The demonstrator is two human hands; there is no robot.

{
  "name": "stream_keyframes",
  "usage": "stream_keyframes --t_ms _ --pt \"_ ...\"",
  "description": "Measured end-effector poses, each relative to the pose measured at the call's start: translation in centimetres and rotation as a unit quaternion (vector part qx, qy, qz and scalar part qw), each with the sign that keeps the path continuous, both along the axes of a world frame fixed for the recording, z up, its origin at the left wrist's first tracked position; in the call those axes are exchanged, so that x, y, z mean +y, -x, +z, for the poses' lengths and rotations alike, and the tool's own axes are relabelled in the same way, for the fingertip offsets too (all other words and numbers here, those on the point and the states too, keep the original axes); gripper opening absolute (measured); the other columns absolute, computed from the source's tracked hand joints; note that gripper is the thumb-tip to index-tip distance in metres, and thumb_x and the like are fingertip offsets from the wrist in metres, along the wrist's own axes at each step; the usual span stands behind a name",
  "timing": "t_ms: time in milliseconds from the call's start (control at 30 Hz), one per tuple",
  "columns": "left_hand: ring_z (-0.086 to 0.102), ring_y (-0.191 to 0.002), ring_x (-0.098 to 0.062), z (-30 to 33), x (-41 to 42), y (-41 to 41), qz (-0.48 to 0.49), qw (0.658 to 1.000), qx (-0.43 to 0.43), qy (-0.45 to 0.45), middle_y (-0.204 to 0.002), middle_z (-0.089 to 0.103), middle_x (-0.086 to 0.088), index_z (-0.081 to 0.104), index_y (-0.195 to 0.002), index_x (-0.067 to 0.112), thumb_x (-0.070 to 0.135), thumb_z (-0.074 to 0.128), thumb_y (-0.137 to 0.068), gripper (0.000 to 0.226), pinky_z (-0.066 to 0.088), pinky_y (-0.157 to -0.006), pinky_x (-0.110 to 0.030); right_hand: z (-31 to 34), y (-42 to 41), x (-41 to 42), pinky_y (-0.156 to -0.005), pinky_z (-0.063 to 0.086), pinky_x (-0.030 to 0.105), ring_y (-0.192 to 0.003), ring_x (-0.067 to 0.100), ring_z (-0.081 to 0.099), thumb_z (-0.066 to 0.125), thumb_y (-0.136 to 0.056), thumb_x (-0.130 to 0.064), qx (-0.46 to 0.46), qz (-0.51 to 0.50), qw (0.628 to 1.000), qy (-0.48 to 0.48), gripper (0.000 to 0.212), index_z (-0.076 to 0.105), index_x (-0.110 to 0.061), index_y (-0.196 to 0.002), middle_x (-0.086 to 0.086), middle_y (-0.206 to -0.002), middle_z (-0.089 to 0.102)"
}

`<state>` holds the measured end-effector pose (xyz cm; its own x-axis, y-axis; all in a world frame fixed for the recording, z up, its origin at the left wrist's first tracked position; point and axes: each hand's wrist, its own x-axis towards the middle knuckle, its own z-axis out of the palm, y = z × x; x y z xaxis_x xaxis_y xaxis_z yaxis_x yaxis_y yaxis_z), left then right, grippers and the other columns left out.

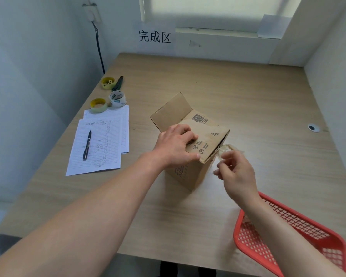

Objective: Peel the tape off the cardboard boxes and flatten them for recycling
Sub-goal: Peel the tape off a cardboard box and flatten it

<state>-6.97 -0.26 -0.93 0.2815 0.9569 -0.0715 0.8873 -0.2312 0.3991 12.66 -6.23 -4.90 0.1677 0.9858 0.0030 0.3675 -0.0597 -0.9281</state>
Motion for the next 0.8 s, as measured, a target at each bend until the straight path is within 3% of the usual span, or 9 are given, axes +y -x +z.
stream_keyframes --t_ms 133,267,333,500,600,667,733,800 --pt "0.02 -0.142 -0.016 -0.1 -0.3 -0.4 0.008 1.0 0.004 -0.015 -0.145 0.034 0.011 0.051 -0.135 0.035 0.072 0.067 -0.074 0.073 0.019 -0.114 -0.04 0.0 -2.0 1.7 -0.076 0.056 0.046 -0.079 0.023 0.069 0.063 -0.09 -0.003 0.042 -0.069 0.996 0.026 0.036 0.059 -0.021 -0.121 -0.001 -0.076 0.069" --pt "0.022 -0.139 -0.017 0.1 -0.4 -1.4 0.031 0.999 0.013 -0.02 -0.141 0.036 0.01 0.052 -0.128 0.034 0.079 0.07 -0.062 0.082 0.021 -0.113 -0.042 -0.2 -2.2 3.1 -0.088 0.051 0.031 -0.1 0.008 0.062 0.063 -0.093 -0.008 -0.009 -0.043 0.998 -0.033 0.05 0.056 -0.031 -0.137 -0.008 -0.118 0.062" --pt "0.022 -0.139 -0.017 0.1 -0.3 -1.6 0.036 0.999 0.018 -0.02 -0.14 0.036 0.01 0.052 -0.127 0.034 0.078 0.072 -0.06 0.082 0.021 -0.113 -0.042 -0.6 -1.8 3.4 -0.085 0.054 0.03 -0.1 0.005 0.063 0.058 -0.097 -0.006 0.03 -0.022 0.998 -0.047 0.043 0.061 -0.029 -0.133 -0.013 -0.122 0.062" --pt "0.023 -0.137 -0.017 -0.1 -0.5 -1.6 0.047 0.999 0.013 -0.019 -0.136 0.036 0.012 0.053 -0.123 0.035 0.074 0.075 -0.058 0.079 0.023 -0.112 -0.041 -0.1 -1.9 5.2 -0.07 0.059 0.04 -0.081 0.011 0.07 0.05 -0.1 -0.005 0.083 -0.067 0.993 -0.042 0.031 0.07 -0.027 -0.091 -0.006 -0.086 0.072" --pt "0.025 -0.135 -0.015 0.0 -0.4 -1.9 0.057 0.998 0.003 -0.018 -0.133 0.036 0.014 0.053 -0.119 0.035 0.071 0.077 -0.057 0.075 0.024 -0.11 -0.04 0.4 -2.1 5.7 -0.068 0.054 0.037 -0.081 0.018 0.07 0.046 -0.104 -0.023 0.185 -0.061 0.981 -0.014 0.027 0.068 -0.022 -0.089 0.0 -0.086 0.072" --pt "0.025 -0.134 -0.015 0.1 -0.3 -2.0 0.062 0.998 0.002 -0.017 -0.132 0.037 0.014 0.053 -0.117 0.035 0.07 0.078 -0.056 0.075 0.025 -0.109 -0.04 0.5 -2.0 5.1 -0.066 0.052 0.036 -0.084 0.023 0.07 0.049 -0.095 -0.044 0.235 -0.053 0.971 -0.006 0.03 0.068 -0.021 -0.089 0.001 -0.089 0.072" --pt "0.026 -0.133 -0.016 0.2 0.0 -2.2 0.064 0.998 0.005 -0.015 -0.132 0.036 0.013 0.053 -0.117 0.035 0.069 0.079 -0.056 0.074 0.025 -0.109 -0.04 -0.2 -1.7 4.3 -0.069 0.054 0.035 -0.085 0.019 0.069 0.063 -0.082 -0.052 0.18 -0.026 0.983 -0.025 0.029 0.067 -0.024 -0.086 -0.005 -0.086 0.07" --pt "0.025 -0.132 -0.016 0.3 0.2 -2.4 0.065 0.998 0.01 -0.008 -0.131 0.036 0.013 0.052 -0.115 0.035 0.069 0.078 -0.056 0.073 0.025 -0.108 -0.04 -1.2 -1.2 3.9 -0.073 0.054 0.032 -0.087 0.014 0.067 0.078 -0.079 -0.042 0.076 -0.011 0.996 -0.044 0.027 0.062 -0.022 -0.087 -0.008 -0.086 0.067"
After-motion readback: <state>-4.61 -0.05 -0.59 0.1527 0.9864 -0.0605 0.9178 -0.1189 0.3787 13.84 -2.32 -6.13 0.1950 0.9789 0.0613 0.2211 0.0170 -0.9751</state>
